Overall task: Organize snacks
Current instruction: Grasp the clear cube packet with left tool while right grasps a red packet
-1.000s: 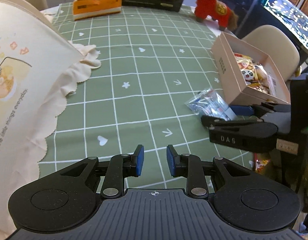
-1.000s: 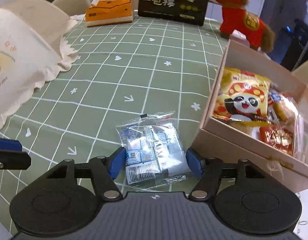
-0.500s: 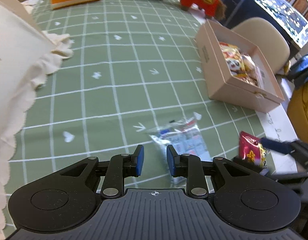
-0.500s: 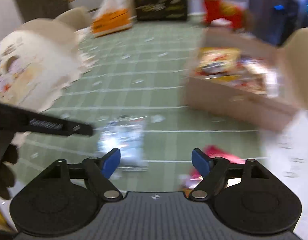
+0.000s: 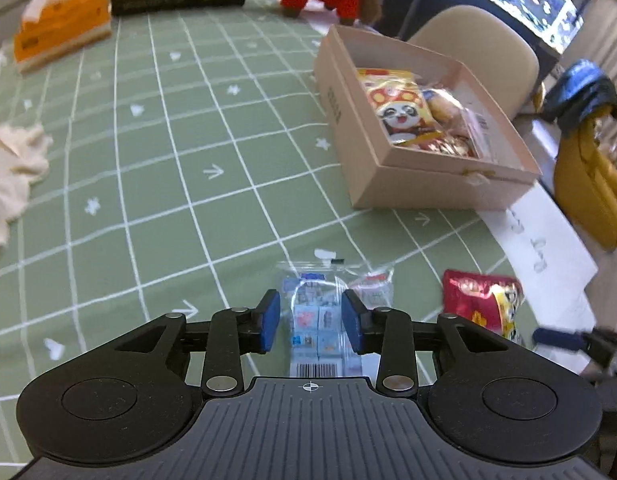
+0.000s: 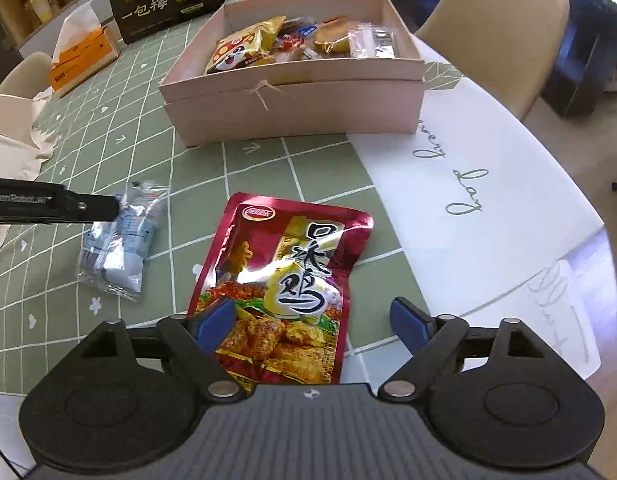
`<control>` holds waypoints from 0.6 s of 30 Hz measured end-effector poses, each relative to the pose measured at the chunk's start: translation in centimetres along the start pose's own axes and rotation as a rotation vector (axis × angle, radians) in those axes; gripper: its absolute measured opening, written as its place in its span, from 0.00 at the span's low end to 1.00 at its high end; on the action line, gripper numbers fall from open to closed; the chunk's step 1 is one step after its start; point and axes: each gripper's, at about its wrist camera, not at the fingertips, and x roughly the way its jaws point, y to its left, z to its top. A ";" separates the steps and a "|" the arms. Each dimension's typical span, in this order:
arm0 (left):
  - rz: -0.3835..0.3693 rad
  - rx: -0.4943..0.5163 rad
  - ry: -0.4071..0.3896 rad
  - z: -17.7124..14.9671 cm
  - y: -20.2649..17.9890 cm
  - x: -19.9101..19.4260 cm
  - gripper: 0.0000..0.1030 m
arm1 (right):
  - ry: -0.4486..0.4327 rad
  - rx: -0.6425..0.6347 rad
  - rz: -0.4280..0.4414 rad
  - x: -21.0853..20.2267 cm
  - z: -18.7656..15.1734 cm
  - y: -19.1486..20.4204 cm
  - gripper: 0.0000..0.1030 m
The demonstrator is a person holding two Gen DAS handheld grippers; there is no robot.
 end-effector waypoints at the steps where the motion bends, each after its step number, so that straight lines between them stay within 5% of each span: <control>1: 0.007 0.024 0.006 -0.2 -0.5 -0.2 0.37 | -0.008 0.000 -0.002 0.0 -0.1 -0.1 0.89; 8: 0.095 0.301 0.021 -1.6 -5.5 0.9 0.39 | -0.020 -0.029 0.003 0.2 -0.5 -0.2 0.95; 10: 0.074 0.326 0.023 -1.6 -5.9 1.2 0.53 | -0.024 -0.038 0.004 0.3 -0.5 -0.2 0.97; 12: 0.046 0.331 0.032 -1.5 -6.1 1.4 0.61 | -0.030 -0.049 0.001 0.4 -0.6 -0.2 0.99; 18: 0.097 0.183 0.004 -1.1 -3.7 0.6 0.56 | -0.049 -0.077 -0.007 0.5 -1.0 0.0 1.00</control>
